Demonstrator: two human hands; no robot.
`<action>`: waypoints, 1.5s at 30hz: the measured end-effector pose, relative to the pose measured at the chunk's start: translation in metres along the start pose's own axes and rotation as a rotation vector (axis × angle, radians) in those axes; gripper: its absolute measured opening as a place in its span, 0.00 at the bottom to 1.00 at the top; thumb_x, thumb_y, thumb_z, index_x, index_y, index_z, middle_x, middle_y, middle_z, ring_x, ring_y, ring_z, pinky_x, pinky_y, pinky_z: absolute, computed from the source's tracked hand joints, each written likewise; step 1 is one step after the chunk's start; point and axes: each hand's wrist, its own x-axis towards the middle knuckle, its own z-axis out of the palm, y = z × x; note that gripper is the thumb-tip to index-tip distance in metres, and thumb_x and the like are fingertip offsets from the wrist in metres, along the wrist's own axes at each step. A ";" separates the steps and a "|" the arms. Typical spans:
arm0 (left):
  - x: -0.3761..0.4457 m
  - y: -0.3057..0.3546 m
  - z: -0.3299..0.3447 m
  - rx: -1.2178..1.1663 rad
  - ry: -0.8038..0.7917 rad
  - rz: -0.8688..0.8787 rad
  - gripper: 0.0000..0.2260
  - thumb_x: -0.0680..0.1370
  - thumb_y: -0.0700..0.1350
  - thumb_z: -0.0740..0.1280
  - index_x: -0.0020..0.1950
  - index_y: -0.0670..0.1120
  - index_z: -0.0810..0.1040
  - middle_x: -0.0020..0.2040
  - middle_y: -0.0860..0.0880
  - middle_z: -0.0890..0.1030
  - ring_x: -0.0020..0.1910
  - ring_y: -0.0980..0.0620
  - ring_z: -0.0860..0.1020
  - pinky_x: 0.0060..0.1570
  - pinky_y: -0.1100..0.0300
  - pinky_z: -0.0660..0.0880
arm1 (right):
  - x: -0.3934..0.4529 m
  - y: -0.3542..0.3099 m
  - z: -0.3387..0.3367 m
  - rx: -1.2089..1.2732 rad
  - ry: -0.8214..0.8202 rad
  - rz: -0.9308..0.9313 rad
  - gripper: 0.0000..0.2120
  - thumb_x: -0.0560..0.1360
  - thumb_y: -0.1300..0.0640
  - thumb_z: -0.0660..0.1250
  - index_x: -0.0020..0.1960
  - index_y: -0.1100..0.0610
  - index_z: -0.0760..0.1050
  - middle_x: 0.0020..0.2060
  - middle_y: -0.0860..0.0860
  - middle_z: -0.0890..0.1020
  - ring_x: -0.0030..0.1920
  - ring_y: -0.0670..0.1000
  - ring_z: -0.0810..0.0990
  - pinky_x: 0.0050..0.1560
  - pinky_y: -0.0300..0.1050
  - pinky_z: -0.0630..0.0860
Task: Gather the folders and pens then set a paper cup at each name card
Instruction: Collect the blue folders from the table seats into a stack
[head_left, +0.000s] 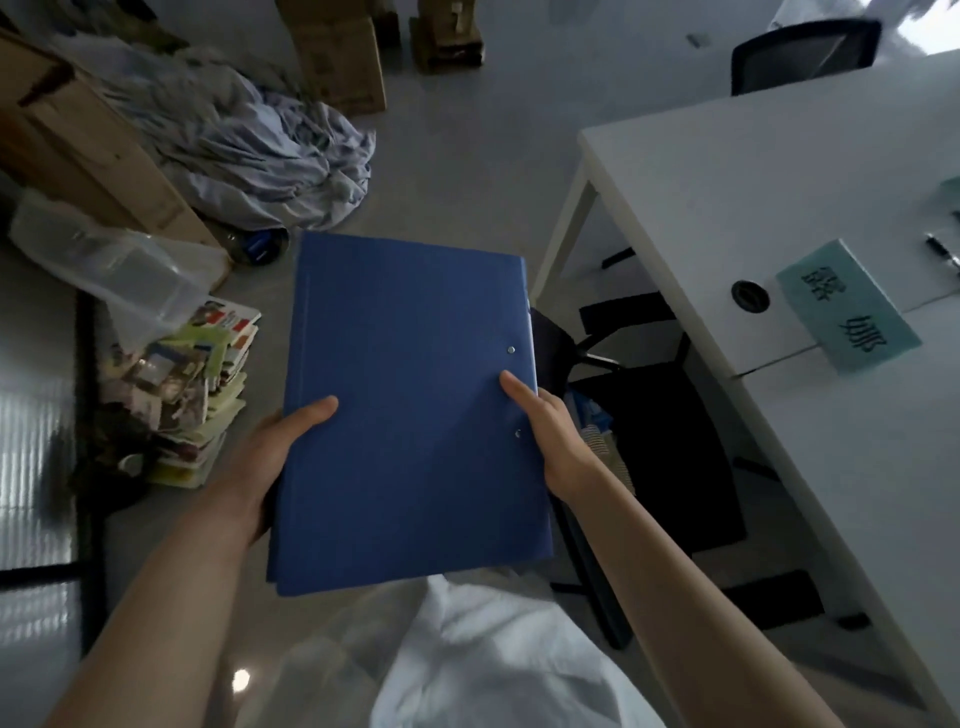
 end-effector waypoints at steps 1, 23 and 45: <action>0.008 0.007 -0.004 0.000 -0.012 -0.006 0.43 0.48 0.64 0.81 0.60 0.50 0.81 0.53 0.46 0.85 0.51 0.44 0.84 0.53 0.46 0.78 | 0.003 -0.001 0.005 0.009 0.025 0.002 0.23 0.72 0.45 0.71 0.61 0.58 0.77 0.52 0.54 0.85 0.51 0.55 0.84 0.52 0.52 0.80; 0.275 0.278 0.019 0.018 -0.113 0.051 0.19 0.71 0.52 0.71 0.60 0.46 0.80 0.52 0.43 0.85 0.50 0.40 0.83 0.51 0.44 0.78 | 0.238 -0.229 0.075 0.136 0.189 -0.068 0.24 0.71 0.45 0.72 0.60 0.59 0.76 0.50 0.55 0.85 0.49 0.58 0.85 0.52 0.57 0.81; 0.559 0.545 0.157 0.264 -0.486 -0.157 0.18 0.76 0.51 0.67 0.62 0.42 0.80 0.56 0.40 0.83 0.53 0.38 0.82 0.54 0.45 0.78 | 0.444 -0.435 0.057 0.381 0.565 -0.087 0.23 0.70 0.44 0.72 0.57 0.60 0.78 0.47 0.55 0.86 0.46 0.58 0.85 0.51 0.59 0.81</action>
